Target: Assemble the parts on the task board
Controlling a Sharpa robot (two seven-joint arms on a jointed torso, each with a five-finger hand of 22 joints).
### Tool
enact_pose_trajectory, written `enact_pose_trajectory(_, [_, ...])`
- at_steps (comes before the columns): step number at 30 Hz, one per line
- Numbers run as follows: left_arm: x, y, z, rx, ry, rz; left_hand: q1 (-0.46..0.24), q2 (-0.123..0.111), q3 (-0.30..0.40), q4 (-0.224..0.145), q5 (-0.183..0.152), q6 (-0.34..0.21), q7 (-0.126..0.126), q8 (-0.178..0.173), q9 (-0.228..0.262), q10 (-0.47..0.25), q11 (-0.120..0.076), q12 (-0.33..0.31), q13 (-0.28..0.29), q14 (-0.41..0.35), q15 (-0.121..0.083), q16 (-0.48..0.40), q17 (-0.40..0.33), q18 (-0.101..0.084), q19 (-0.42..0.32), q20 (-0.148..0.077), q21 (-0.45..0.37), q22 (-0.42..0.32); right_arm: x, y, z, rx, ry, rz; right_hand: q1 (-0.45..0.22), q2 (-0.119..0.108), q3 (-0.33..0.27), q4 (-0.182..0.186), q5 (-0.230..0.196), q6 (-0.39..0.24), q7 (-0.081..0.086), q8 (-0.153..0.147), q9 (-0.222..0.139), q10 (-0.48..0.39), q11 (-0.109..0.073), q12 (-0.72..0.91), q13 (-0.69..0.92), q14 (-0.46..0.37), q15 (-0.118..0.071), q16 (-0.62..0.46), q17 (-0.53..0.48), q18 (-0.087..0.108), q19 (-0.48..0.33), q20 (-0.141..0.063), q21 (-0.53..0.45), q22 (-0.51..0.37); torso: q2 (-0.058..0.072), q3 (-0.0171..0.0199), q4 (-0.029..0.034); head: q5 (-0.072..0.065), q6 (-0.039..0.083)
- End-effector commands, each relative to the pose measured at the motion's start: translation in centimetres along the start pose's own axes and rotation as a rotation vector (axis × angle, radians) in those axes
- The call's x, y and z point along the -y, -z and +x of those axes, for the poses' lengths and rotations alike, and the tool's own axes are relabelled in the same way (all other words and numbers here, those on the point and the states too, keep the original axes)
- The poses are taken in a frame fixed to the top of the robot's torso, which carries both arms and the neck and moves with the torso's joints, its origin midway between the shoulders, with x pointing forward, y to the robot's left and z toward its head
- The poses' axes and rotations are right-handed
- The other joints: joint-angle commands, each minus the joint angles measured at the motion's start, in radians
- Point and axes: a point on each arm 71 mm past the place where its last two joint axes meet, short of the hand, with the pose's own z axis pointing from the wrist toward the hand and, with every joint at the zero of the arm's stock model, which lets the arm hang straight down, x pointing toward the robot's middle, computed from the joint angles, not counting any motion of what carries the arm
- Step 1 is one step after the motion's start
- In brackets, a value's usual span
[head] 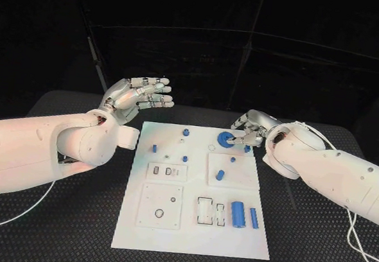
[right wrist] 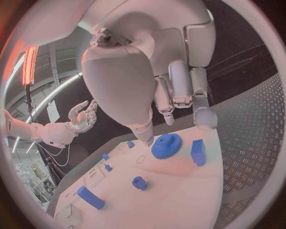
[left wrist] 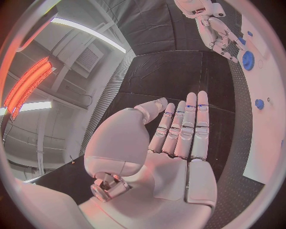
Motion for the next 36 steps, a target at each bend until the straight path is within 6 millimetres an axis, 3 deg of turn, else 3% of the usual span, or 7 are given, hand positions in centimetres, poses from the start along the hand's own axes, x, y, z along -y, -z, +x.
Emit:
enact_pose_trajectory(1, [0.1, -0.1, 0.2, -0.02, 0.006, 0.011, -0.007, -0.003, 0.008, 0.001, -0.003, 0.01, 0.032, -0.005, 0.001, 0.009, 0.001, -0.006, -0.001, 0.01, 0.0, -0.006, -0.002, 0.011, 0.005, 0.0, -0.006, -0.002, -0.4, -0.3, 0.1, -0.011, 0.029, -0.01, 0.011, 0.005, 0.002, -0.002, 0.004, 0.011, -0.001, 0.008, 0.001, 0.014, 0.0, 0.016, 0.04, 0.082, 0.005, 0.006, 0.148, -0.018, 0.008, 0.002, 0.01, 0.008, 0.0, 0.001, 0.0008, -0.001, -0.003])
enact_pose_trajectory(22, [0.1, -0.2, 0.3, -0.026, 0.009, 0.009, -0.012, -0.004, 0.009, 0.003, -0.003, 0.013, 0.032, -0.005, 0.001, 0.013, 0.001, -0.008, -0.001, 0.013, 0.001, -0.009, -0.002, 0.011, 0.006, 0.0, -0.007, -0.004, -1.1, -1.0, 0.8, -0.038, 0.153, -0.024, 0.029, 0.014, 0.0, -0.026, 0.005, 0.029, -0.004, 0.022, 0.001, 0.05, -0.002, 0.077, 0.112, 0.088, 0.005, 0.019, 0.181, -0.024, 0.024, 0.002, 0.032, 0.042, -0.001, 0.0027, -0.0002, 0.0, -0.015])
enact_pose_trajectory(26, [0.1, -0.2, 0.4, -0.033, 0.014, 0.008, -0.013, -0.007, 0.008, 0.003, -0.004, 0.013, 0.032, -0.006, 0.001, 0.014, 0.001, -0.009, -0.001, 0.014, 0.001, -0.011, -0.003, 0.011, 0.006, 0.0, -0.008, -0.005, -1.1, -1.1, 0.9, -0.048, 0.162, -0.023, 0.043, 0.016, 0.002, -0.042, 0.005, 0.025, -0.003, 0.021, -0.001, 0.05, -0.001, 0.079, 0.115, 0.088, 0.006, 0.021, 0.184, -0.024, 0.024, 0.002, 0.035, 0.046, 0.0, 0.0034, 0.0002, -0.012, -0.015])
enact_pose_trajectory(36, [0.0, -0.2, 0.4, -0.037, 0.016, 0.005, -0.014, -0.008, 0.008, 0.003, -0.004, 0.013, 0.033, -0.006, 0.001, 0.014, 0.001, -0.01, -0.001, 0.014, 0.001, -0.012, -0.003, 0.011, 0.006, 0.0, -0.009, -0.005, -1.4, -1.5, 1.4, -0.08, 0.172, -0.028, 0.048, 0.022, 0.005, -0.048, 0.005, 0.027, -0.002, 0.023, -0.001, 0.054, -0.001, 0.086, 0.123, 0.089, 0.006, 0.022, 0.189, -0.025, 0.027, 0.003, 0.039, 0.053, 0.0, 0.0033, 0.0005, -0.009, -0.022])
